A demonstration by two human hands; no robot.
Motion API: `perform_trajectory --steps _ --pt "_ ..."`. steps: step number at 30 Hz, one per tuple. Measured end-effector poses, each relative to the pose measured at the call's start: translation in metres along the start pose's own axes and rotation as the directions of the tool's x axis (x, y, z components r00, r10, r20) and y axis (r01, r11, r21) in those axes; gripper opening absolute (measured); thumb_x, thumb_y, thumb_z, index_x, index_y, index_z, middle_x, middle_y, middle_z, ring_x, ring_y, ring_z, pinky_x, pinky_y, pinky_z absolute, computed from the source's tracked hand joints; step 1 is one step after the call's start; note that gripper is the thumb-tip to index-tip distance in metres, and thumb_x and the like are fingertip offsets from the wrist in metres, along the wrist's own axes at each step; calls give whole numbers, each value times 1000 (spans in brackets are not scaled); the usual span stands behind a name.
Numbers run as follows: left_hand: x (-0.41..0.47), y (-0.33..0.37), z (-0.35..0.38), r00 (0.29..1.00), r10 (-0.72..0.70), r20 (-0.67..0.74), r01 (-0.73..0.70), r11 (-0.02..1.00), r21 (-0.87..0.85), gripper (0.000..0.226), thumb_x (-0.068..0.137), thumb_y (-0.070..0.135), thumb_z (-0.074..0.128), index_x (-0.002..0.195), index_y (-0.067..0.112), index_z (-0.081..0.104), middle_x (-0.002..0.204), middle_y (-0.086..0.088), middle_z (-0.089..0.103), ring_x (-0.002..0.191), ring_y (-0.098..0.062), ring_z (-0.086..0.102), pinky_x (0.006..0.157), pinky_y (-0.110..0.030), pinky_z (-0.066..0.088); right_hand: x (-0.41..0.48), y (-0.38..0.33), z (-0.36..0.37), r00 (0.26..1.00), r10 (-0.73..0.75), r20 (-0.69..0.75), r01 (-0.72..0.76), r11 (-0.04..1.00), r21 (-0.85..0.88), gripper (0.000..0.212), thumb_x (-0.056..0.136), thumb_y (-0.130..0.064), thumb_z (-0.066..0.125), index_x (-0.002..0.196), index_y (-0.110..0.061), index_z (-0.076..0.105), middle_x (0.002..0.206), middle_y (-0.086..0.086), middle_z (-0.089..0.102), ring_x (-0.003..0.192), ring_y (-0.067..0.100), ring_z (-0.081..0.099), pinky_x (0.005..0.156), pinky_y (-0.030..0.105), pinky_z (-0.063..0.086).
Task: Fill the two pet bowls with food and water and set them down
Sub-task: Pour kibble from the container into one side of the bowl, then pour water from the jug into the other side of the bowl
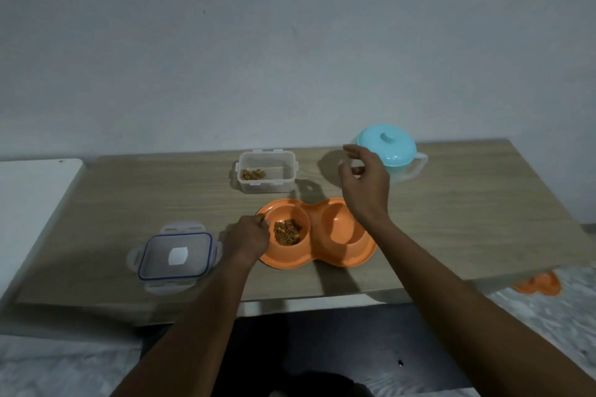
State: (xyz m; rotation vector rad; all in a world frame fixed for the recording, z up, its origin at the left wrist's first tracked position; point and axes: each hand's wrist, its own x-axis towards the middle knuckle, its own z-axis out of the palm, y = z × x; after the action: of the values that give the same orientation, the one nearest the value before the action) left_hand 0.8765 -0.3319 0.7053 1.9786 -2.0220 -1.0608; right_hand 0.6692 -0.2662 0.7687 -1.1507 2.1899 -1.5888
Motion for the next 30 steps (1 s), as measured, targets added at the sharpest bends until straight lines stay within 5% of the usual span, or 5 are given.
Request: perform_trajectory --steps 9,15,18,22,30 --pt "-13 40 35 999 -23 -23 24 999 33 41 92 45 51 131 36 60 127 -7 65 117 -33 59 101 -43 46 68 46 -95 968 208 -140 -240 931 -276 50 95 -51 54 133 -20 60 136 13 59 129 33 50 105 47 43" --pt "-14 49 46 997 59 -52 -53 993 107 45 80 59 52 111 31 68 109 -4 72 100 -29 65 91 -42 52 91 71 -101 936 350 30 -345 933 -102 60 89 -63 61 113 -8 59 112 9 64 95 22 59 74 33 41" --pt "-16 57 51 986 166 -30 -162 980 112 85 57 78 60 128 32 57 132 0 60 120 -25 58 99 -45 48 92 76 -104 887 450 105 -451 892 -13 67 83 -68 67 104 -4 64 96 6 63 79 18 59 62 32 41" --pt "-18 71 57 951 246 186 -285 931 226 131 49 65 83 156 28 17 164 2 13 149 -22 19 118 -46 27 96 86 -104 842 505 192 -528 844 98 74 73 -71 74 108 -7 72 104 8 69 88 22 61 66 32 45" --pt "-19 90 67 973 164 161 -206 931 302 134 45 40 95 155 23 21 160 -1 26 145 -28 30 112 -47 36 93 87 -109 828 543 139 -560 789 252 59 72 -50 85 100 0 71 90 5 64 76 17 55 66 31 43"
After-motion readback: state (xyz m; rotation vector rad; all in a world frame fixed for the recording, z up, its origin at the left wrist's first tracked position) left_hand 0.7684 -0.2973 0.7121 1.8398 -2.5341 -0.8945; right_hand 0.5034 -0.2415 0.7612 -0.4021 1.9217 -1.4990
